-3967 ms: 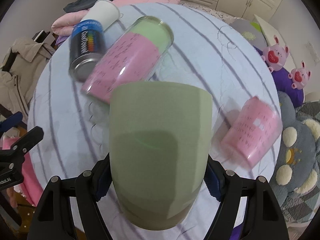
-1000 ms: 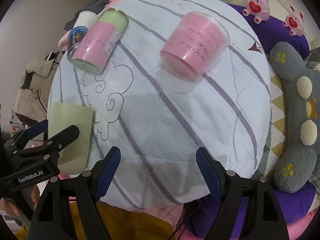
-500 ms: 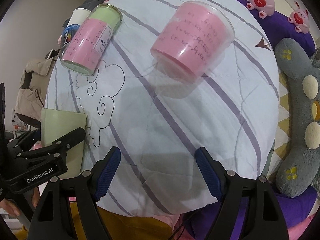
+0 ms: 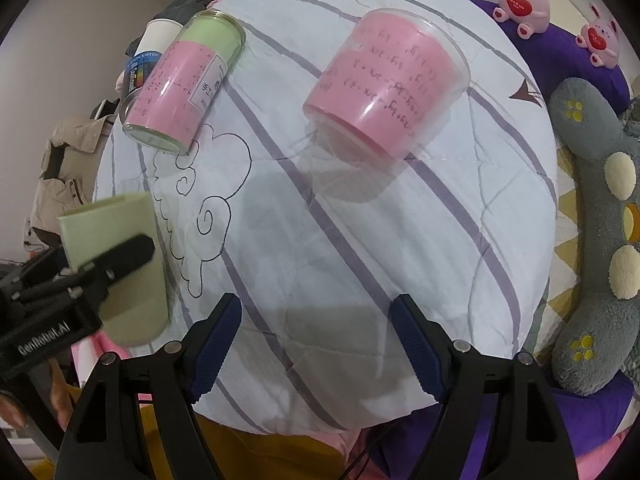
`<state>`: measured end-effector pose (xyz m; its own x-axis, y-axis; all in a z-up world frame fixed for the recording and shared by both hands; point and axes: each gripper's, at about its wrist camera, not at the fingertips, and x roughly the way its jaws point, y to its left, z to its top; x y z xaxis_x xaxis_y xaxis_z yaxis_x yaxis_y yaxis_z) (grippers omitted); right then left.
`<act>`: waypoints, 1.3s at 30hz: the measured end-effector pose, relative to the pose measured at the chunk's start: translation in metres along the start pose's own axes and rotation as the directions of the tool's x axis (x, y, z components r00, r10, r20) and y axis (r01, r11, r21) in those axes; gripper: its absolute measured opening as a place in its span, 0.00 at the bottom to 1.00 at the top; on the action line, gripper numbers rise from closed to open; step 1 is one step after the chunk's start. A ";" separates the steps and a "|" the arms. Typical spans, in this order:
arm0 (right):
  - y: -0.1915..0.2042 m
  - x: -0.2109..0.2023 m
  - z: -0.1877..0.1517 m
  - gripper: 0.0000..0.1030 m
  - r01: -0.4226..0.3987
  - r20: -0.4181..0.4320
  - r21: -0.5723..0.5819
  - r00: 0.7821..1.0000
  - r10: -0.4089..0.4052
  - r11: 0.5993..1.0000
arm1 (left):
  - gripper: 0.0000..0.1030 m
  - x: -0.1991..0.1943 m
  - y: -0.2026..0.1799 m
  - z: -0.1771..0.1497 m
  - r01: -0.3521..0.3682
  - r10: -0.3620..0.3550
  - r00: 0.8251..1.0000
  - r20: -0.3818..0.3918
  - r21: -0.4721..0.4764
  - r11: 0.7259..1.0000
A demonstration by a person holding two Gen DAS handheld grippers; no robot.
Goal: Flip cup upright
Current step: 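Rotate the pale green cup upright, rim up, in the right gripper, then lower the upright pale green cup onto the table and open the right gripper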
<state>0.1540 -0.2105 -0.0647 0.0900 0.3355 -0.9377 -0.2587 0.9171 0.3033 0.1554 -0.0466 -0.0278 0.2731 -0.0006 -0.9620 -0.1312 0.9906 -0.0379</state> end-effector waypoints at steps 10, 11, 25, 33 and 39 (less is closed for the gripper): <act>-0.004 -0.005 0.001 0.77 0.014 0.007 0.006 1.000 -0.014 1.000 | 0.78 -0.015 0.005 0.012 0.027 -0.024 0.996 0.086 -0.030 0.999; -0.004 -0.006 0.001 0.77 0.015 0.009 0.004 1.000 -0.015 1.000 | 0.78 -0.017 0.005 0.012 0.030 -0.027 0.995 0.095 -0.030 0.999; 0.013 -0.009 -0.012 0.77 0.034 0.011 -0.007 0.999 -0.034 0.999 | 0.78 -0.024 0.009 -0.022 0.060 -0.058 0.992 0.116 -0.006 0.998; 0.022 -0.016 -0.027 0.77 0.046 0.028 -0.001 0.999 -0.046 0.999 | 0.89 -0.038 0.011 -0.032 0.034 -0.035 0.983 0.178 0.012 0.999; 0.024 -0.020 -0.035 0.77 0.055 0.041 0.009 0.998 -0.055 0.998 | 0.89 -0.041 0.010 -0.038 0.021 -0.026 0.982 0.188 0.031 0.999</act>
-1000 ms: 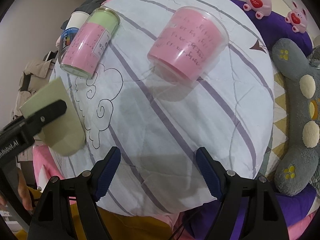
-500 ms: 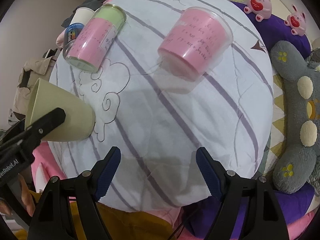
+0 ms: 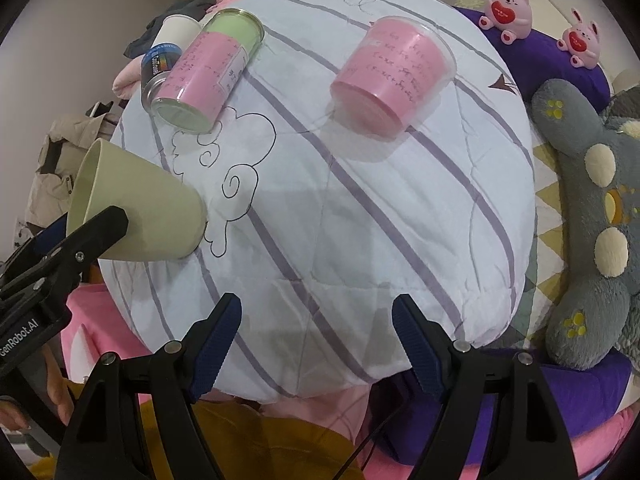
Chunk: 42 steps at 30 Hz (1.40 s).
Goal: Flip cup upright
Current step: 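Lower the upright pale green cup onto the table and open the right gripper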
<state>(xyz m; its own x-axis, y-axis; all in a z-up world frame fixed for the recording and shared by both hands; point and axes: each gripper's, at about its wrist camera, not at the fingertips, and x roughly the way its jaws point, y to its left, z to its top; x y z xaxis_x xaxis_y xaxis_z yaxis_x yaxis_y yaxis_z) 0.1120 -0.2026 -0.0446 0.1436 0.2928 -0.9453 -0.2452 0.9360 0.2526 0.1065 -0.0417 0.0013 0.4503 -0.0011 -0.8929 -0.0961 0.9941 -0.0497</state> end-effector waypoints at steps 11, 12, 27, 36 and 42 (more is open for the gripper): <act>0.008 -0.019 -0.021 0.77 0.014 0.054 0.016 0.998 -0.014 1.000 | 0.89 -0.019 0.003 -0.017 0.013 -0.014 0.999 0.031 0.017 1.000; 0.009 -0.020 -0.024 0.77 0.013 0.059 0.015 0.998 -0.014 1.000 | 0.89 -0.022 0.003 -0.019 0.015 -0.015 0.999 0.035 0.020 1.000; 0.036 -0.037 -0.063 0.77 -0.022 0.204 0.036 0.979 0.014 0.999 | 0.89 -0.047 0.021 -0.056 0.027 -0.028 0.993 0.110 0.013 1.000; 0.053 -0.049 -0.087 0.77 -0.021 0.412 0.052 0.911 -0.002 0.998 | 0.89 -0.061 0.038 -0.070 0.037 -0.040 0.970 0.240 0.018 0.999; 0.059 -0.053 -0.098 0.80 -0.011 0.573 0.082 0.819 -0.038 0.997 | 0.89 -0.063 0.040 -0.077 -0.005 -0.016 0.932 0.363 0.059 0.998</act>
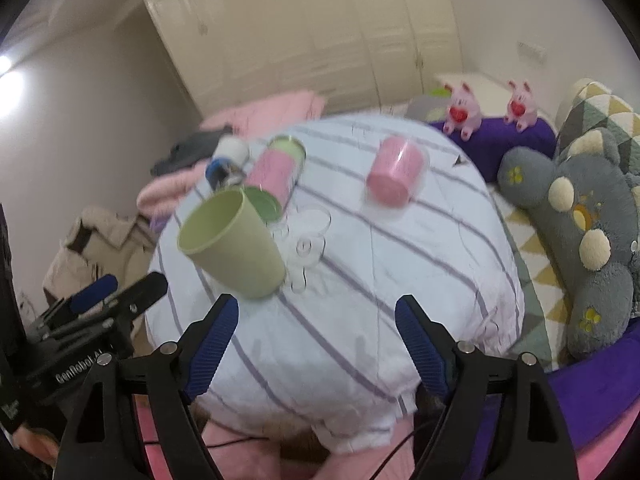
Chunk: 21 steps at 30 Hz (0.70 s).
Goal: Flip cup upright
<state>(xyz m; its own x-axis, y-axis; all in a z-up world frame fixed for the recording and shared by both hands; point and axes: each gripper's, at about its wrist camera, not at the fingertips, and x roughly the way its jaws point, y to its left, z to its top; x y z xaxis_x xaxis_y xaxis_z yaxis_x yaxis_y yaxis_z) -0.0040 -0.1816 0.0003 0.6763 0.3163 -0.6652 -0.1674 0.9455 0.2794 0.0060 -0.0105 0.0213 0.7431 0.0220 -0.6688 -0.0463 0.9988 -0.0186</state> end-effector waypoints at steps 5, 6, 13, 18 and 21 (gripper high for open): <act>0.007 0.004 -0.006 0.80 -0.002 0.107 -0.020 0.994 0.004 1.000 | 0.89 0.011 0.008 -0.005 0.021 -0.019 0.999 0.049 -0.035 0.999; 0.009 0.003 -0.007 0.80 0.003 0.137 -0.032 0.991 0.002 0.999 | 0.89 0.013 0.011 -0.007 0.024 -0.022 0.998 0.064 -0.043 0.999; 0.022 0.003 -0.019 0.80 0.078 0.307 -0.112 0.951 -0.040 0.991 | 0.89 0.011 0.015 -0.017 -0.030 0.035 0.975 0.221 -0.022 0.999; 0.030 0.007 -0.026 0.80 0.118 0.368 -0.142 0.928 -0.058 0.983 | 0.89 0.008 0.018 -0.021 -0.038 0.045 0.955 0.293 -0.028 0.999; 0.032 0.010 -0.029 0.80 0.144 0.389 -0.147 0.918 -0.077 0.979 | 0.89 0.011 0.018 -0.023 -0.024 0.030 0.952 0.304 -0.024 0.999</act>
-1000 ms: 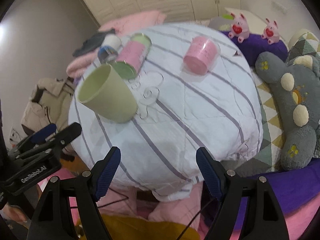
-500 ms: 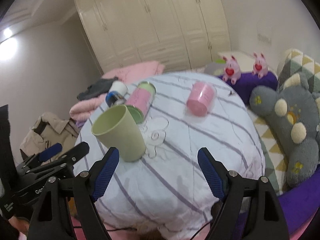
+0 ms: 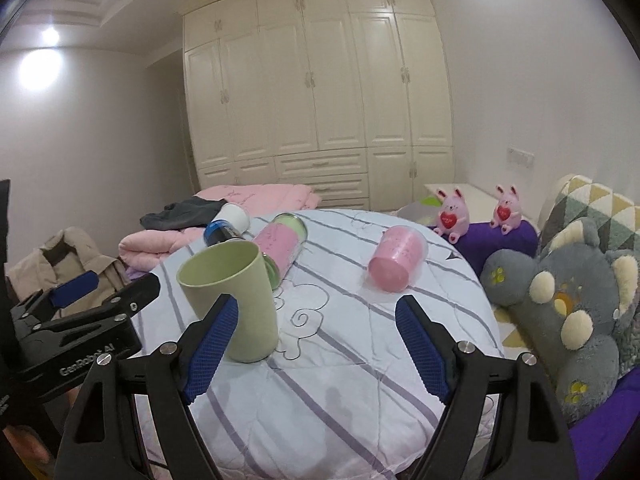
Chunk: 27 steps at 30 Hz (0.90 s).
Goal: Flip cup upright
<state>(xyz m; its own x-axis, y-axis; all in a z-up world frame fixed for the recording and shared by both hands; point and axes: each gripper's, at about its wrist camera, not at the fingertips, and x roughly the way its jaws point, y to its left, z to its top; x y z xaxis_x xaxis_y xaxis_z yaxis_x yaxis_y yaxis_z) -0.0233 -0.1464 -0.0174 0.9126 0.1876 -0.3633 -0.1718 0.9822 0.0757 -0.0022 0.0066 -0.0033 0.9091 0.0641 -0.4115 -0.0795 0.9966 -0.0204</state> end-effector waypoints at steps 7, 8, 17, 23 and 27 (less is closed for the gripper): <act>0.006 0.001 -0.006 0.80 0.044 0.036 -0.039 0.998 -0.042 0.998 | 0.89 0.000 -0.006 -0.006 -0.006 0.004 0.999 0.050 0.034 0.999; 0.006 0.002 -0.007 0.80 0.040 0.036 -0.037 0.999 -0.039 0.999 | 0.89 0.000 -0.006 -0.006 -0.001 -0.001 0.998 0.055 0.035 0.999; 0.005 0.006 -0.010 0.80 0.040 0.019 -0.039 0.999 -0.040 0.998 | 0.89 0.002 -0.009 -0.007 0.000 -0.002 0.999 0.048 0.030 1.000; 0.005 0.006 -0.011 0.80 0.037 0.015 -0.040 0.999 -0.036 0.999 | 0.89 0.004 -0.011 -0.007 -0.024 0.021 0.998 0.055 0.037 0.999; 0.005 0.008 -0.011 0.80 0.033 0.005 -0.030 0.999 -0.032 0.999 | 0.89 0.006 -0.011 -0.008 -0.024 0.022 0.999 0.046 0.034 0.999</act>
<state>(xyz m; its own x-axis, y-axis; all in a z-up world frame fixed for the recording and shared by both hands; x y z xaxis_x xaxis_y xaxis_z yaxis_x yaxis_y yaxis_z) -0.0212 -0.1404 -0.0305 0.9196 0.1556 -0.3607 -0.1530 0.9876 0.0359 0.0007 -0.0042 -0.0125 0.9248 0.0888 -0.3699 -0.0873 0.9960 0.0207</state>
